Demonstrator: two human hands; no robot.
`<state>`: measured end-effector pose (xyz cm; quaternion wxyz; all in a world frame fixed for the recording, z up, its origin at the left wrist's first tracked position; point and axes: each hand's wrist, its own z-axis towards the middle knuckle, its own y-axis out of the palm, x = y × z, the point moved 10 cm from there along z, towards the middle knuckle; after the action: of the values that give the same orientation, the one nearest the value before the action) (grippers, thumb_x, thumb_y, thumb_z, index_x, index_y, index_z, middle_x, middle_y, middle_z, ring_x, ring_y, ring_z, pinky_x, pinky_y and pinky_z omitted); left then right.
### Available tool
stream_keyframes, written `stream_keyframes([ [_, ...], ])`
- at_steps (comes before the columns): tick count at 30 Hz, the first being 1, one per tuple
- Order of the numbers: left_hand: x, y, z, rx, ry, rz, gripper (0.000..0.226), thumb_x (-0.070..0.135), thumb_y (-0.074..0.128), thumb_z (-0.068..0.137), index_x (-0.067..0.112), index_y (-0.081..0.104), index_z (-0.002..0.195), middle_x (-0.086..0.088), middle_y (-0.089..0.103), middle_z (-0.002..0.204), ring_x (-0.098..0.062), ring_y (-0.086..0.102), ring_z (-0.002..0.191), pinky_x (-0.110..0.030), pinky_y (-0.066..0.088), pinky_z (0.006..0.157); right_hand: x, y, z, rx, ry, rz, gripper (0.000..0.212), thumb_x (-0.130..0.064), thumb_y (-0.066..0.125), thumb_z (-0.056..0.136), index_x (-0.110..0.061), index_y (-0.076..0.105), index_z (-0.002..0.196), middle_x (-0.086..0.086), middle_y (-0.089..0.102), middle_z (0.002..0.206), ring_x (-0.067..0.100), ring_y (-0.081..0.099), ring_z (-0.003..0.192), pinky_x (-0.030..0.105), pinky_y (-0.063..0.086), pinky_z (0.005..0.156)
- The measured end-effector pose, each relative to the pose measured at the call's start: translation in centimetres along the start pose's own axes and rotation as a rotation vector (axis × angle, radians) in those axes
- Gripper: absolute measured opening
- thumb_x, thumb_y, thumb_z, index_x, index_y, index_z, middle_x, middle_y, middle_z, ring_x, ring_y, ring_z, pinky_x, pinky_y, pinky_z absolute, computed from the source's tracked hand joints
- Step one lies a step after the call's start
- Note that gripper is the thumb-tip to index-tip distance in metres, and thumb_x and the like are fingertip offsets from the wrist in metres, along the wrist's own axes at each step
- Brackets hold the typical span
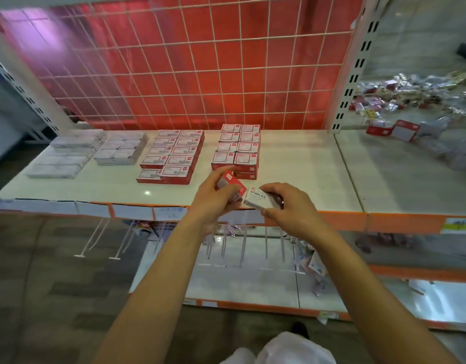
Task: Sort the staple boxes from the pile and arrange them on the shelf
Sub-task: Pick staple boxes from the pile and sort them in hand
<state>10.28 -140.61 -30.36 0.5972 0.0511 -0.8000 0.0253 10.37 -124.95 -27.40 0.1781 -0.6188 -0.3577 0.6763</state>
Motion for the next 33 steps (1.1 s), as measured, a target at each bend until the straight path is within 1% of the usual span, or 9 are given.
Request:
stream_keyframes([
  [2, 1.6, -1.1, 0.1, 0.047, 0.127, 0.217, 0.057, 0.008, 0.065, 0.084, 0.036, 0.048, 0.131, 0.001, 0.06, 0.117, -0.017, 0.063, 0.1, -0.035, 0.058, 0.08, -0.2, 0.0, 0.2, 0.002, 0.0, 0.0, 0.051, -0.014, 0.069, 0.081, -0.02, 0.053, 0.13, 0.002, 0.055, 0.128, 0.014, 0.052, 0.111, 0.015, 0.035, 0.083],
  [4, 3.0, -2.0, 0.0, 0.109, 0.212, 0.443, 0.069, 0.01, 0.07, 0.08, 0.032, 0.037, 0.137, 0.011, 0.057, 0.102, -0.009, 0.06, 0.093, -0.029, 0.054, 0.078, -0.3, -0.1, 0.5, 0.004, -0.001, -0.007, 0.051, -0.015, 0.068, 0.082, -0.02, 0.053, 0.13, 0.001, 0.055, 0.128, 0.013, 0.051, 0.111, 0.015, 0.035, 0.084],
  [6, 3.8, -2.4, 0.1, 0.167, 0.253, 0.651, 0.065, 0.016, 0.073, 0.079, 0.022, 0.036, 0.131, 0.008, 0.054, 0.1, -0.014, 0.058, 0.093, -0.03, 0.051, 0.077, -0.3, -0.3, 0.8, 0.005, -0.007, -0.018, 0.05, -0.014, 0.068, 0.082, -0.02, 0.053, 0.129, 0.002, 0.055, 0.128, 0.013, 0.05, 0.111, 0.014, 0.034, 0.083],
  [9, 4.3, -1.2, 0.6, 0.153, 0.371, 0.919, 0.051, 0.02, 0.073, 0.078, 0.019, 0.049, 0.122, -0.001, 0.056, 0.114, -0.019, 0.056, 0.102, -0.029, 0.048, 0.078, -0.3, -0.6, 1.6, 0.014, -0.018, -0.021, 0.049, -0.013, 0.069, 0.081, -0.02, 0.055, 0.127, 0.002, 0.056, 0.125, 0.009, 0.048, 0.102, 0.015, 0.034, 0.082],
  [12, 4.1, 0.6, 1.0, 0.094, 0.494, 1.041, 0.052, 0.017, 0.072, 0.079, 0.017, 0.054, 0.128, -0.006, 0.049, 0.124, -0.022, 0.053, 0.109, -0.029, 0.044, 0.085, 0.1, -1.2, 2.6, 0.041, -0.016, -0.023, 0.048, -0.012, 0.069, 0.081, -0.02, 0.056, 0.126, 0.002, 0.057, 0.124, 0.01, 0.049, 0.103, 0.017, 0.036, 0.083],
  [16, 3.9, 2.7, 2.1, 0.077, 0.607, 1.286, 0.05, 0.028, 0.069, 0.084, 0.021, 0.053, 0.131, -0.001, 0.055, 0.127, -0.023, 0.049, 0.113, -0.031, 0.042, 0.09, 1.3, -1.9, 3.8, 0.052, 0.008, -0.031, 0.048, -0.011, 0.068, 0.081, -0.018, 0.055, 0.127, 0.005, 0.057, 0.124, 0.017, 0.051, 0.11, 0.018, 0.037, 0.087],
  [20, 3.6, 3.6, 3.1, 0.09, 0.654, 1.322, 0.038, 0.033, 0.066, 0.086, 0.022, 0.059, 0.122, 0.002, 0.06, 0.123, -0.02, 0.048, 0.112, -0.028, 0.042, 0.09, 2.8, -2.2, 4.6, 0.05, 0.052, -0.052, 0.05, -0.01, 0.067, 0.081, -0.019, 0.055, 0.128, 0.003, 0.056, 0.126, 0.016, 0.05, 0.112, 0.013, 0.033, 0.086],
  [24, 2.9, 3.3, 3.6, 0.122, 0.665, 1.327, 0.026, 0.032, 0.062, 0.091, 0.018, 0.068, 0.112, 0.001, 0.065, 0.113, -0.018, 0.053, 0.107, -0.028, 0.045, 0.09, 3.8, -2.1, 5.3, 0.036, 0.081, -0.042, 0.051, -0.01, 0.067, 0.08, -0.018, 0.054, 0.129, 0.003, 0.055, 0.128, 0.016, 0.05, 0.112, 0.015, 0.034, 0.087],
  [33, 3.0, 2.6, 3.5, 0.214, 0.678, 1.323, 0.024, 0.028, 0.08, 0.074, 0.013, 0.074, 0.092, -0.004, 0.072, 0.092, -0.024, 0.065, 0.087, -0.031, 0.054, 0.075, 3.3, -2.0, 6.5, 0.033, 0.056, -0.027, 0.051, -0.01, 0.068, 0.081, -0.02, 0.055, 0.129, 0.001, 0.055, 0.129, 0.014, 0.05, 0.113, 0.016, 0.035, 0.088],
])
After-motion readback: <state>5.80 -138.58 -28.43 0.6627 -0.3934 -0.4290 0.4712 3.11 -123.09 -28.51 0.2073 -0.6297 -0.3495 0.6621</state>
